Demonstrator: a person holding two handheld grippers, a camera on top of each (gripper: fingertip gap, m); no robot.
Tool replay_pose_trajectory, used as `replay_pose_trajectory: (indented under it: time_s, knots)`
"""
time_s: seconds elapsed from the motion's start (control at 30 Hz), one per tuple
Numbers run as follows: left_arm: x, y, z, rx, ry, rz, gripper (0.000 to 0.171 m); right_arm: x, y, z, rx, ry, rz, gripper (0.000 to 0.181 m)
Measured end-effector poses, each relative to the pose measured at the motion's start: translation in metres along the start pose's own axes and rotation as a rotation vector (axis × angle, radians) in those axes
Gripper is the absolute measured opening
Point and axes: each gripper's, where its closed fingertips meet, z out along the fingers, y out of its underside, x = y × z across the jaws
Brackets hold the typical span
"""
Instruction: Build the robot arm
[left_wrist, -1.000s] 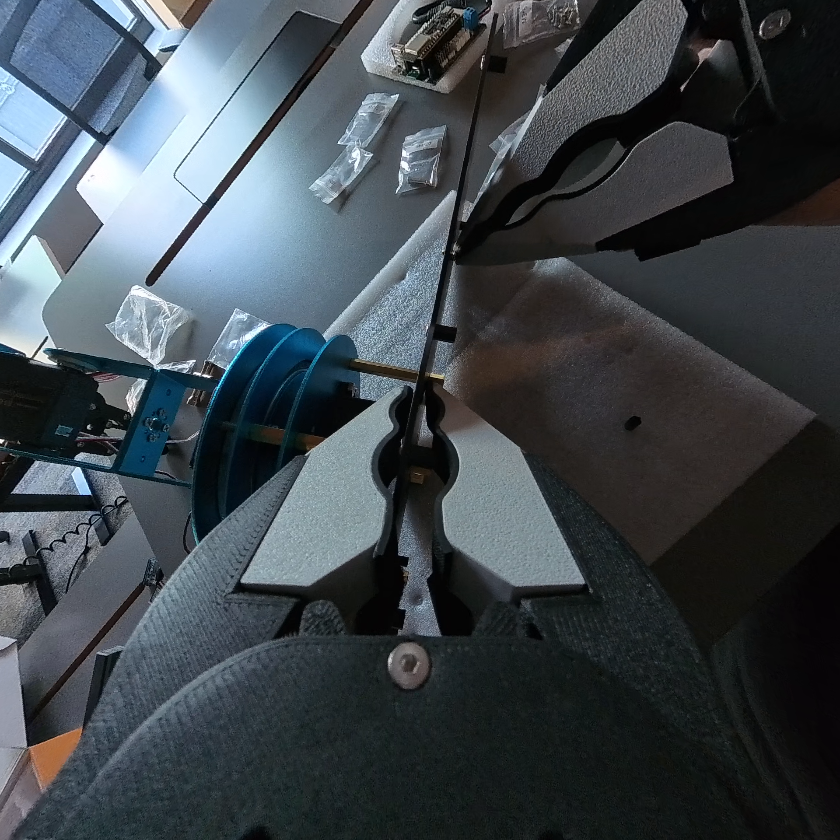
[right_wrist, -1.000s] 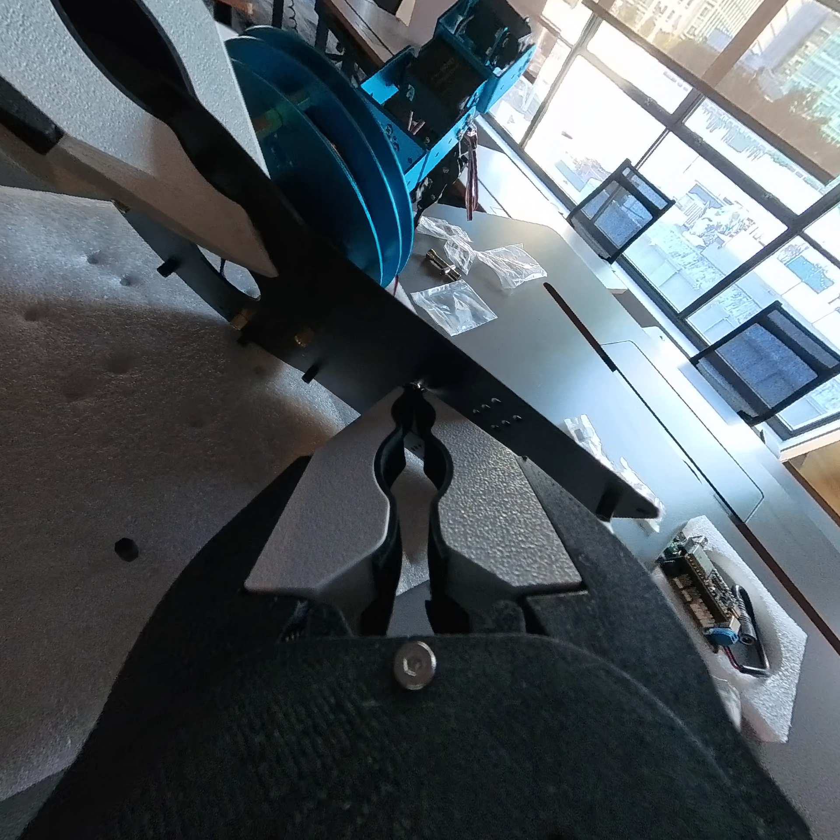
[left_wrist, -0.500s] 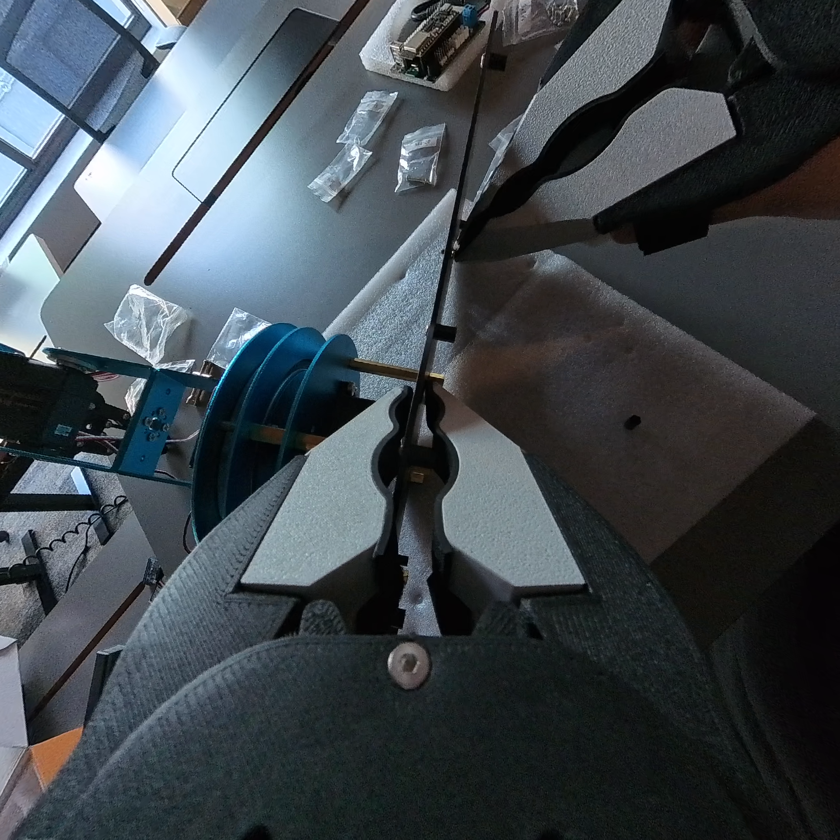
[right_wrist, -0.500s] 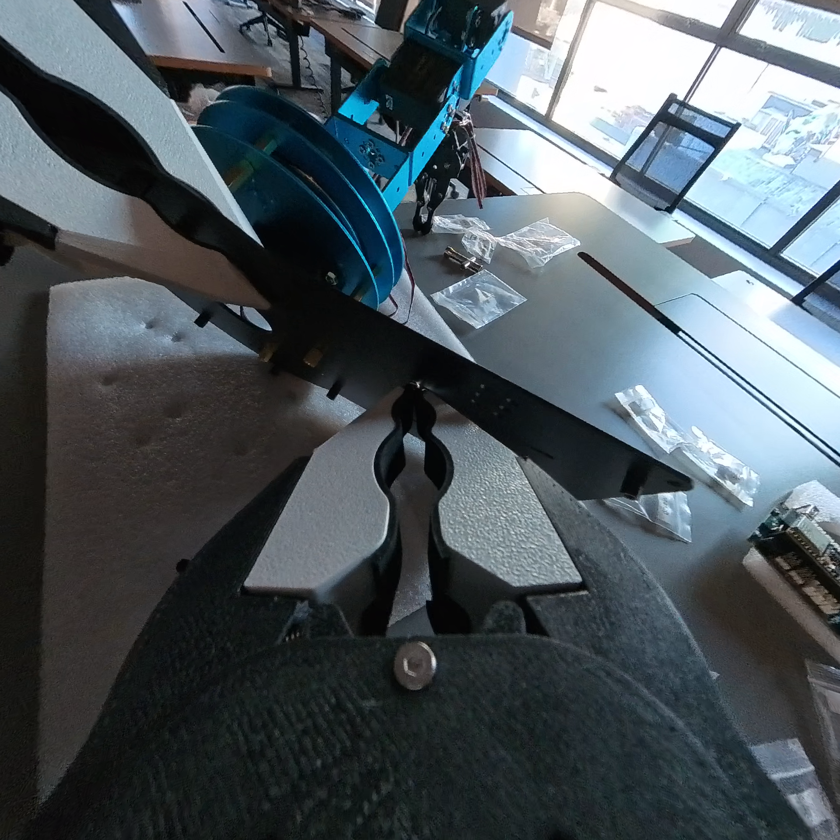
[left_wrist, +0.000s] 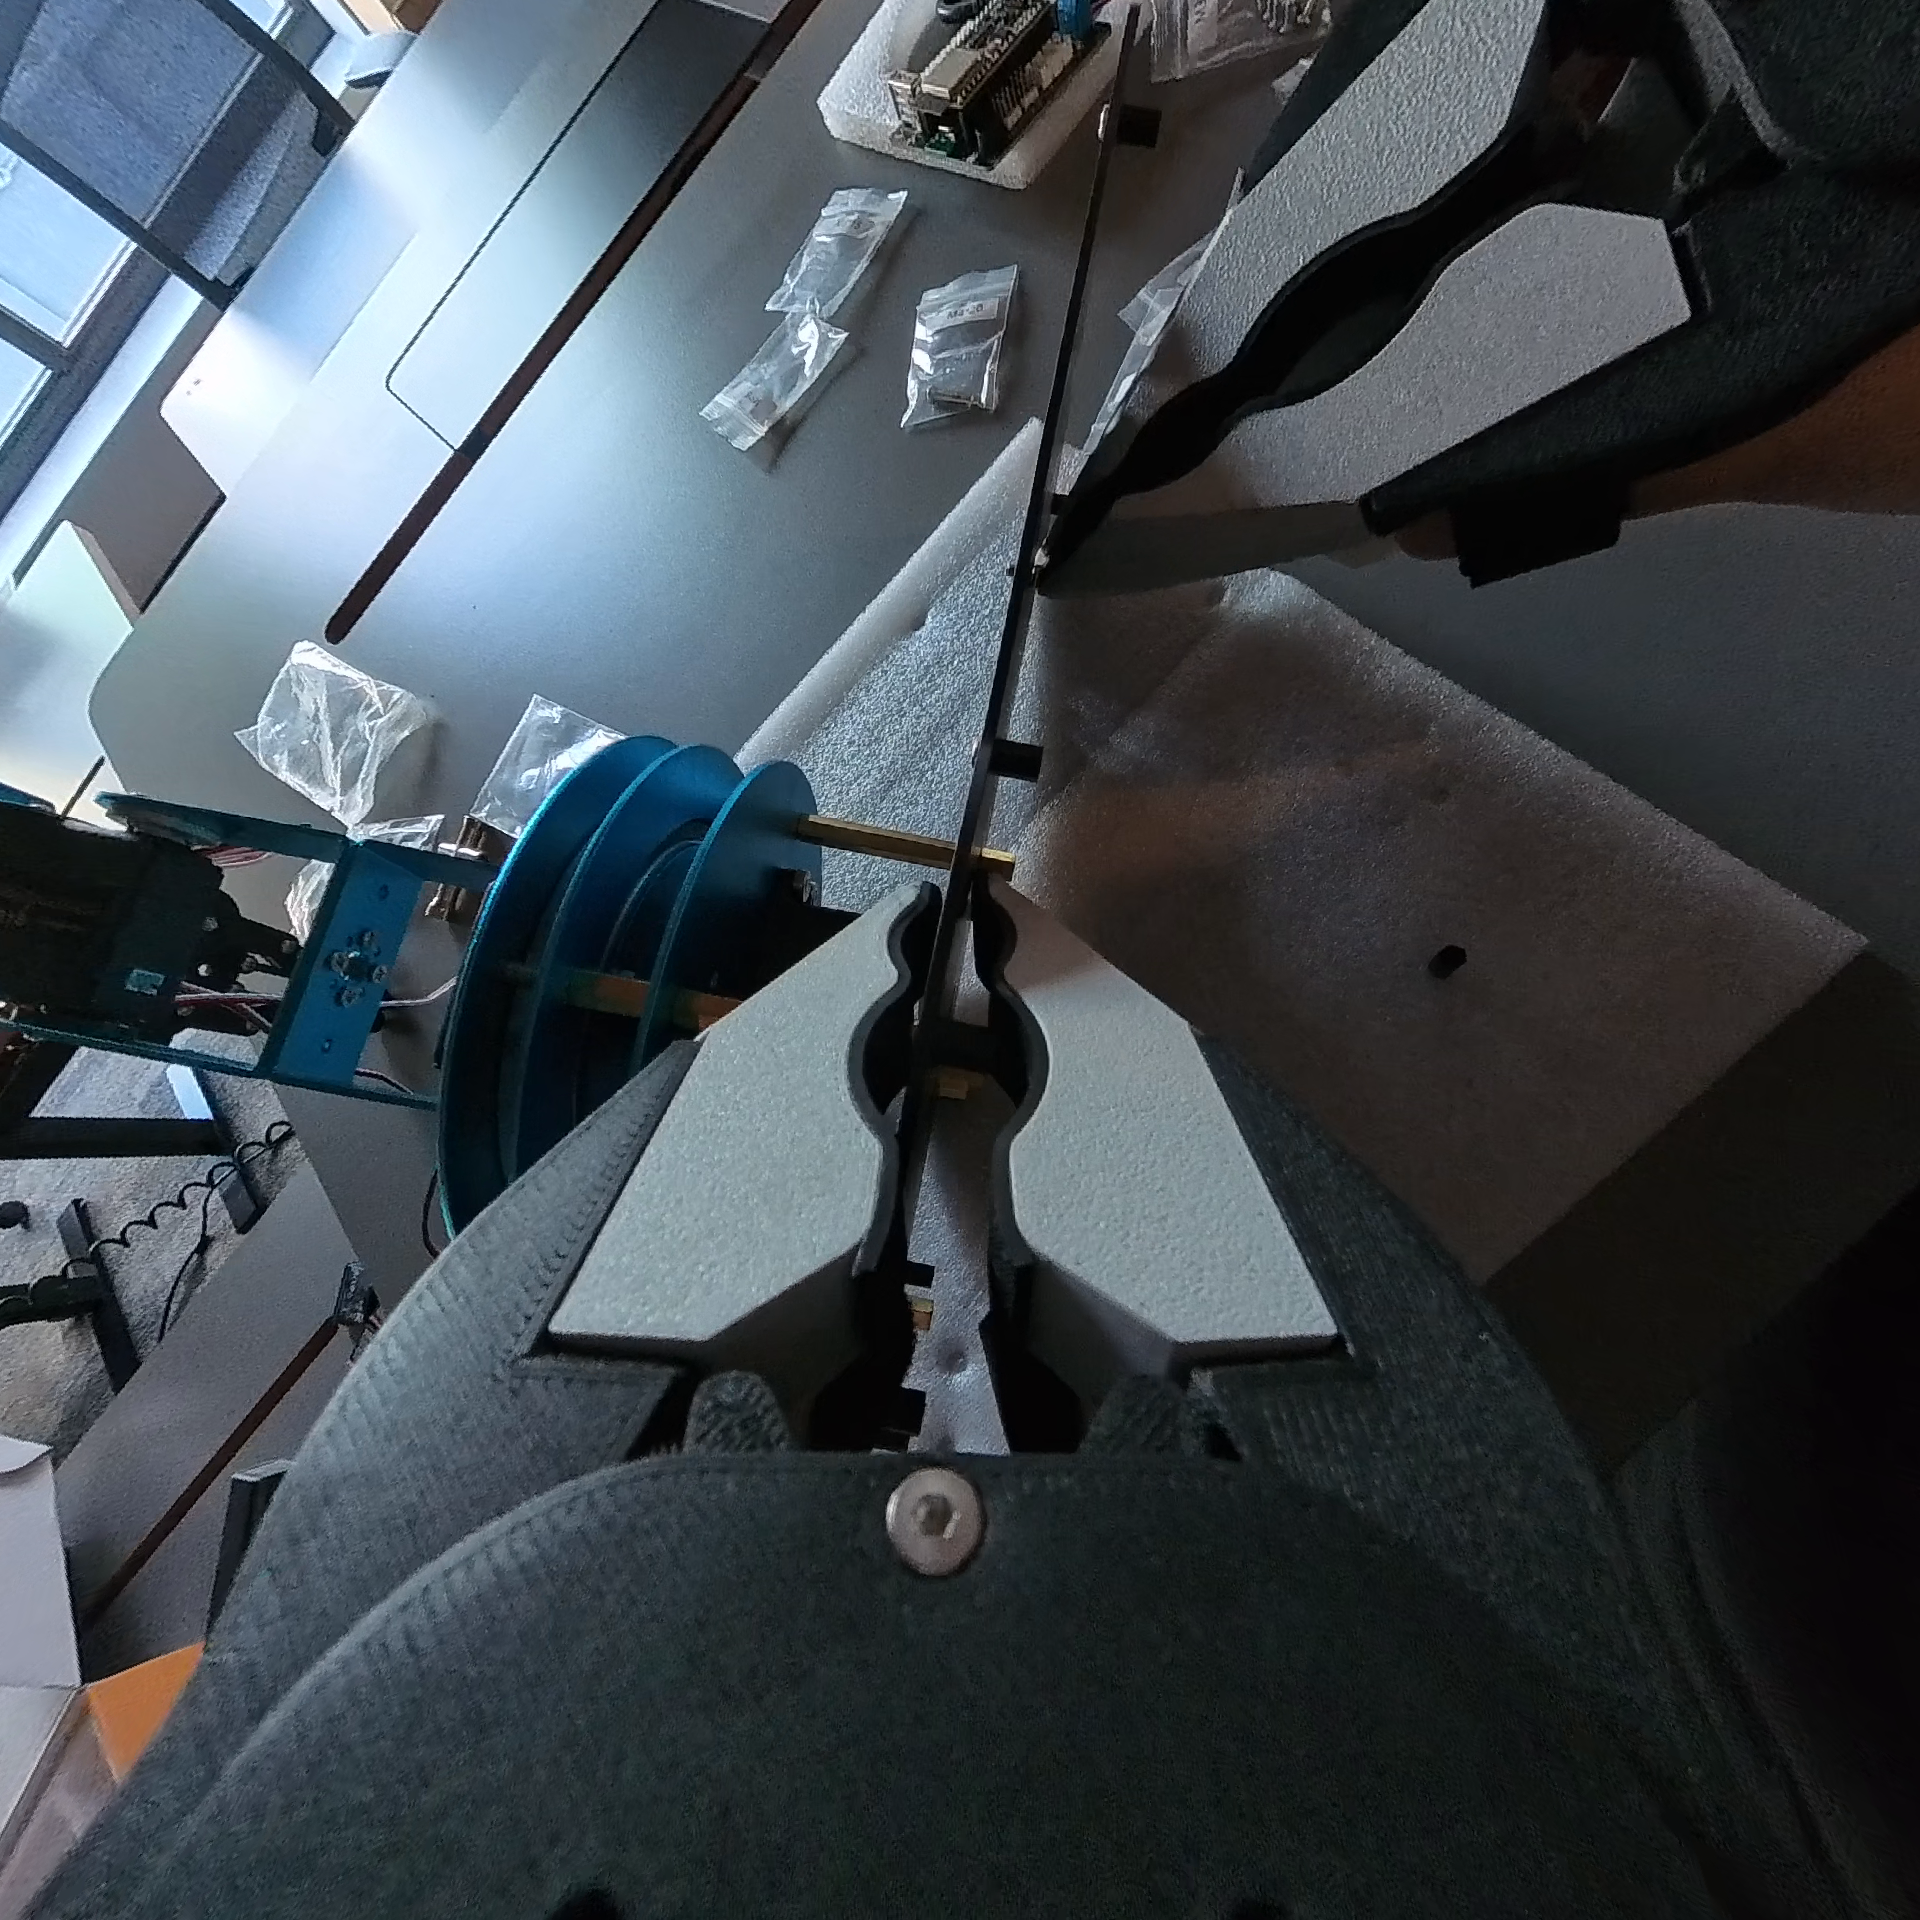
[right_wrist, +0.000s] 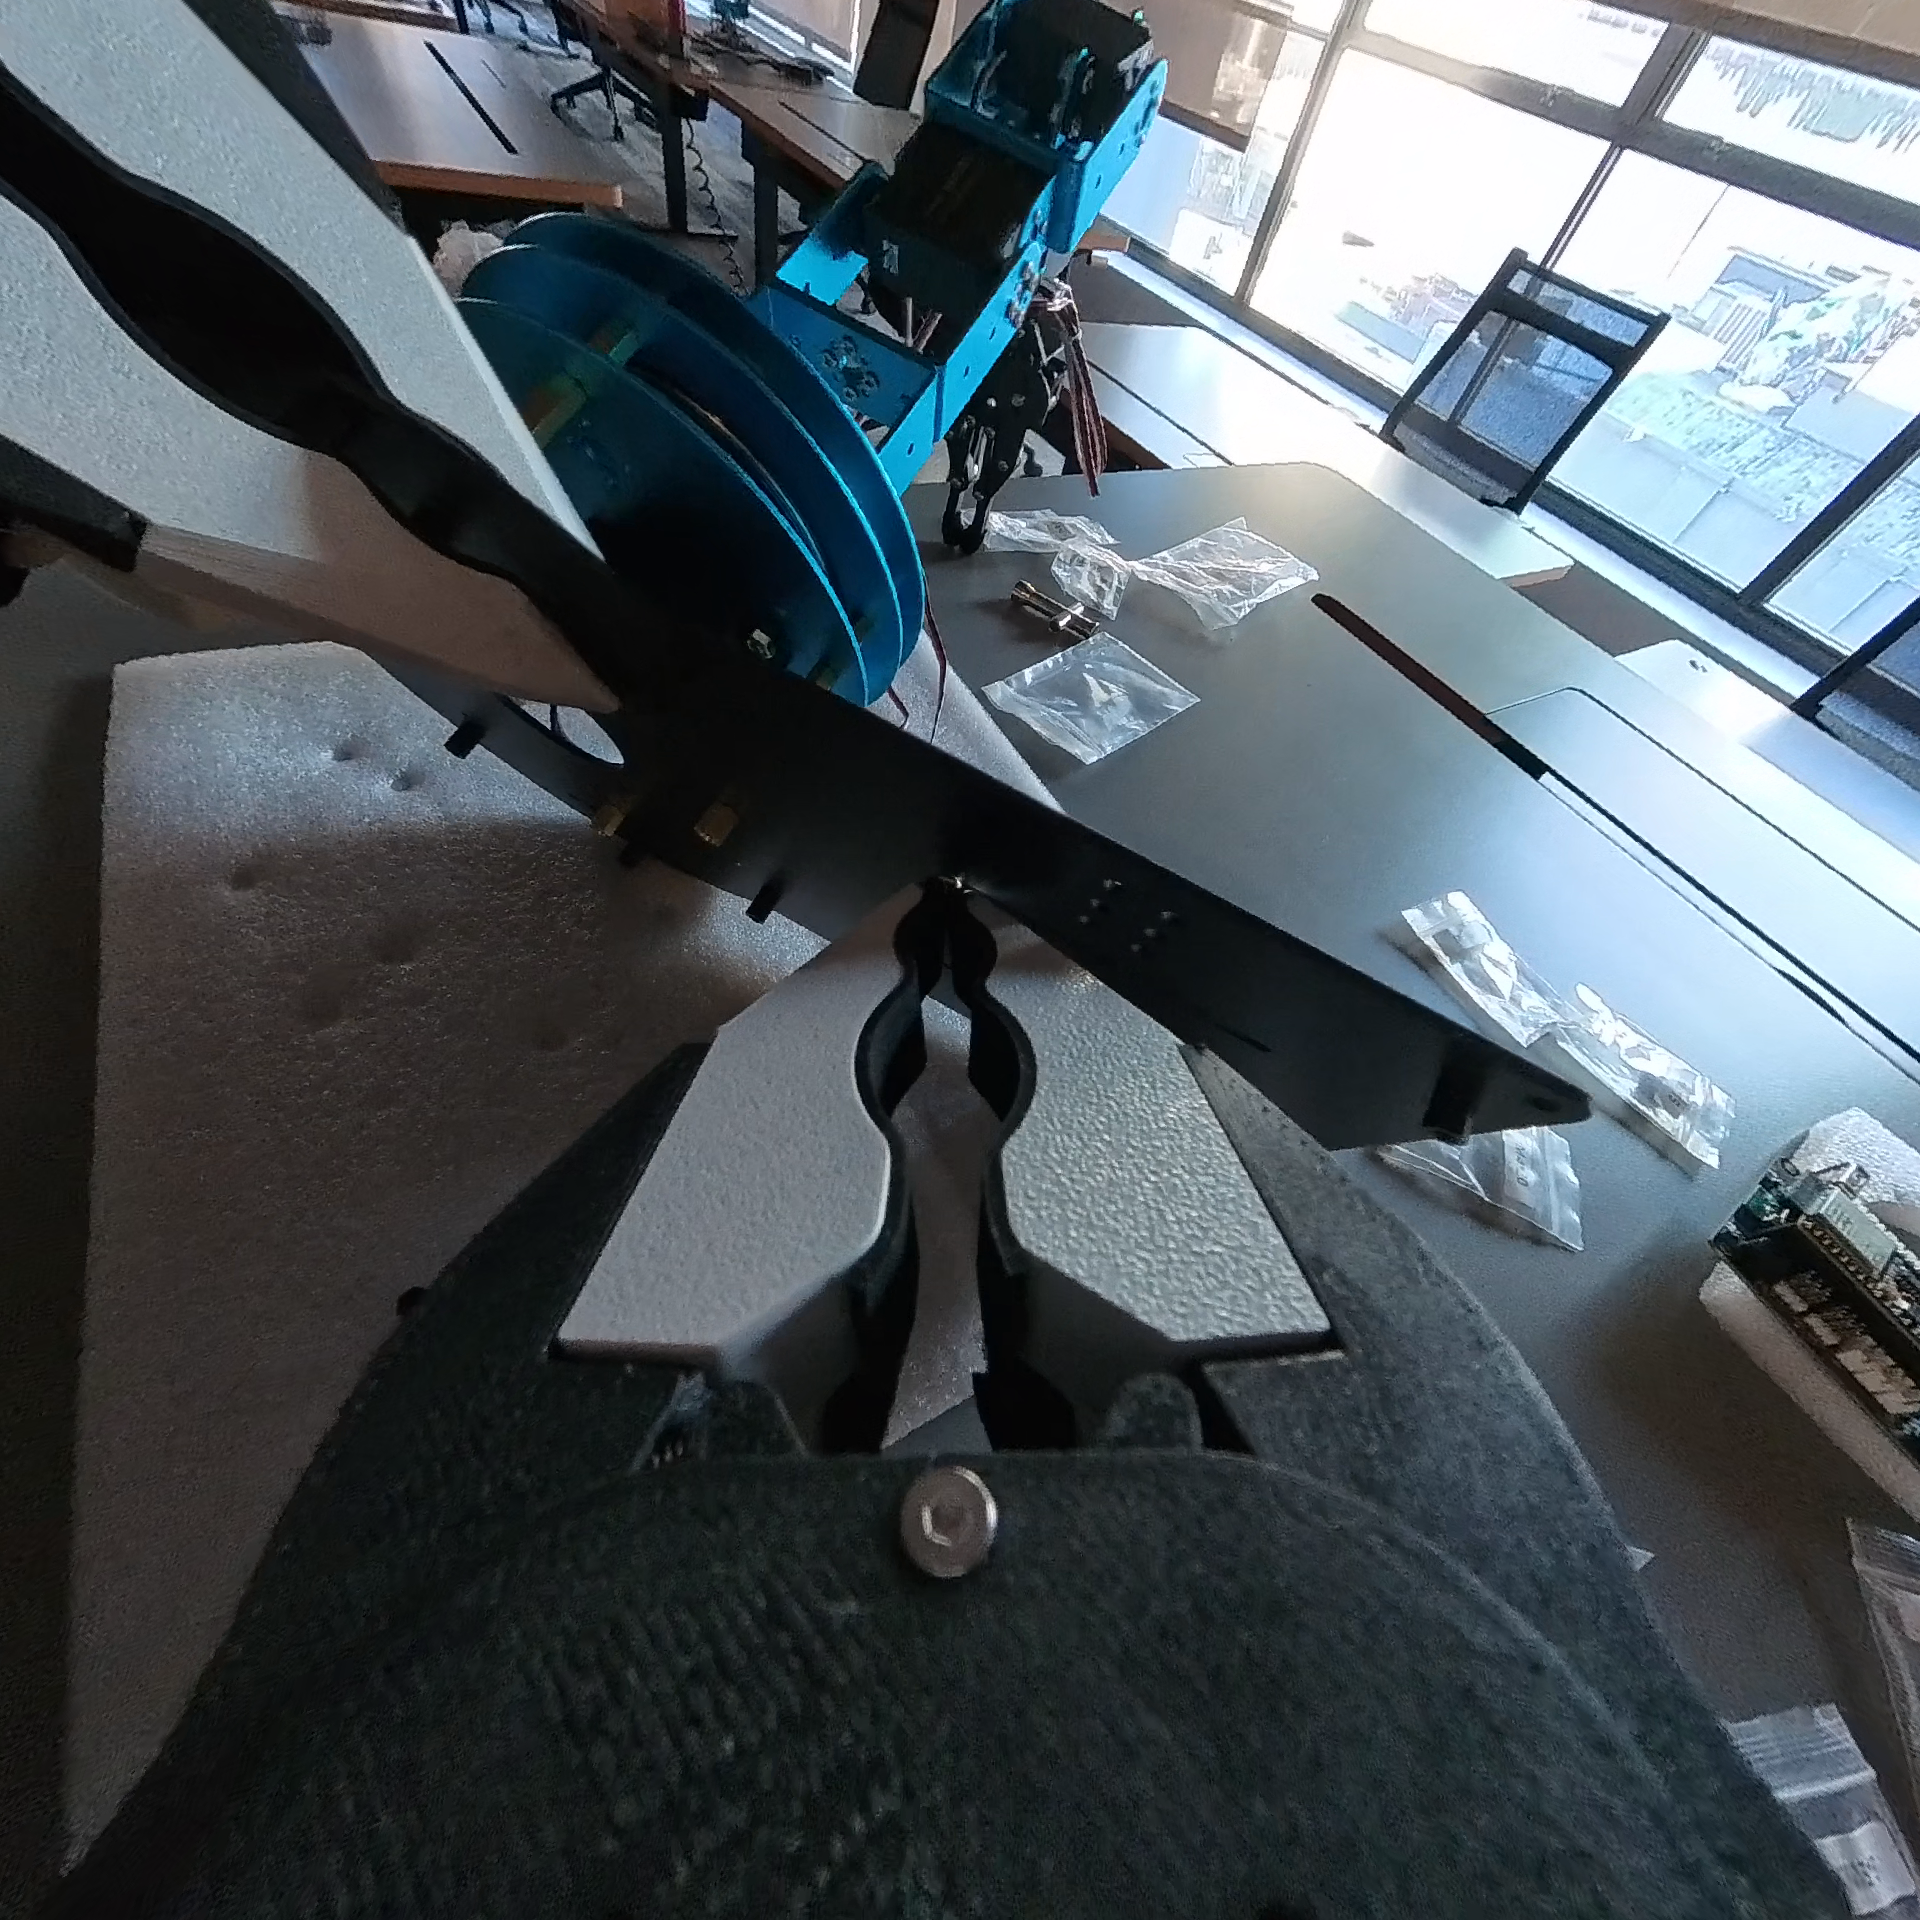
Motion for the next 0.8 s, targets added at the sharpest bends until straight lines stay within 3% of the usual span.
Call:
replay_pose_trajectory:
  time_s: [0.3,0.5,0.6,0.67,0.73,0.8]
  knots:
    - [0.003,-0.005,-0.004,0.038,0.084,-0.097,0.012,0.0,0.0,0.0,0.023,-0.01,-0.038,0.0]
    - [-0.002,-0.014,-0.013,0.088,0.055,-0.095,0.023,0.0,0.0,0.0,0.035,-0.014,-0.044,0.0]
    - [-0.008,-0.026,-0.032,0.136,0.0,-0.073,0.032,0.0,0.0,0.0,0.038,-0.018,-0.046,0.0]
    - [0.001,-0.043,-0.056,0.22,0.003,-0.024,0.028,0.0,0.0,0.001,0.041,-0.02,-0.047,0.0]
    - [0.028,-0.056,-0.078,0.293,0.092,0.045,0.01,0.0,0.0,0.001,0.045,-0.02,-0.044,0.0]
    - [0.06,-0.053,-0.081,0.266,0.228,0.05,0.007,0.0,0.0,0.001,0.044,-0.019,-0.047,0.0]
